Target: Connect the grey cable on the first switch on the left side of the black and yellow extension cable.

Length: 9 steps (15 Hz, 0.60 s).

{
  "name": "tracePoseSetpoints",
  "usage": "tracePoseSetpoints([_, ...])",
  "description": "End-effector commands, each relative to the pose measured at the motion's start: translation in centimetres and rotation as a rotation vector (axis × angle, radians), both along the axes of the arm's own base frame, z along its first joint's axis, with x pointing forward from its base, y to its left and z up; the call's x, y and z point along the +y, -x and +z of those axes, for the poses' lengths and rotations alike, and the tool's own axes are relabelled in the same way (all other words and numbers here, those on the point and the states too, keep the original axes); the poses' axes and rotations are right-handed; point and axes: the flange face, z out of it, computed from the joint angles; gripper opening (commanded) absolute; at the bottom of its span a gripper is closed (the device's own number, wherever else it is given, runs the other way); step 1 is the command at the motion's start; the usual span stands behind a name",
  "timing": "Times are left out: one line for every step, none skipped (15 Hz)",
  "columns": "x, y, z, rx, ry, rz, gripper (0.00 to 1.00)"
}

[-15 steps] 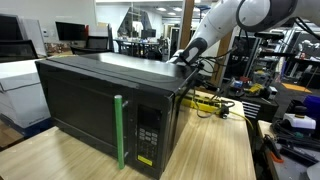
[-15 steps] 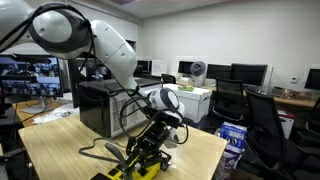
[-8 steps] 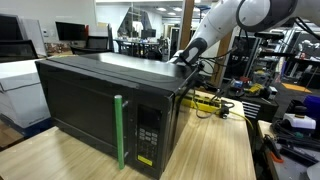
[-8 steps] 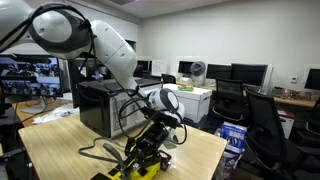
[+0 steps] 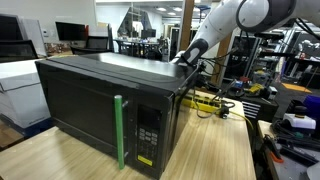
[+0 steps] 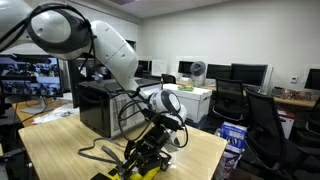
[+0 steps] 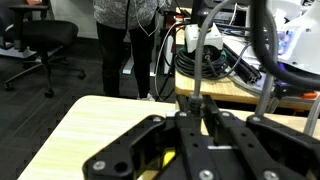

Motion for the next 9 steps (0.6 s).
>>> tracePoseSetpoints([0.08,0.46,-0.27,0.005,-0.014,-0.024,0.06])
tracePoseSetpoints([0.18,0.33,-0.12,0.004,-0.011,-0.024,0.06])
tracePoseSetpoints([0.29,0.16,0.08,-0.002,-0.012,-0.024,0.06])
tracePoseSetpoints([0.35,-0.01,0.23,-0.005,-0.014,-0.024,0.06])
tracePoseSetpoints([0.40,-0.13,0.29,-0.007,-0.014,-0.022,0.06])
tracePoseSetpoints([0.52,-0.31,0.41,-0.011,-0.014,-0.020,0.06])
tracePoseSetpoints([0.59,-0.42,0.45,-0.013,-0.014,-0.018,0.06])
tracePoseSetpoints([0.66,-0.52,0.47,-0.014,-0.014,-0.018,0.06])
tracePoseSetpoints([0.68,-0.50,0.42,-0.012,-0.014,-0.019,0.06])
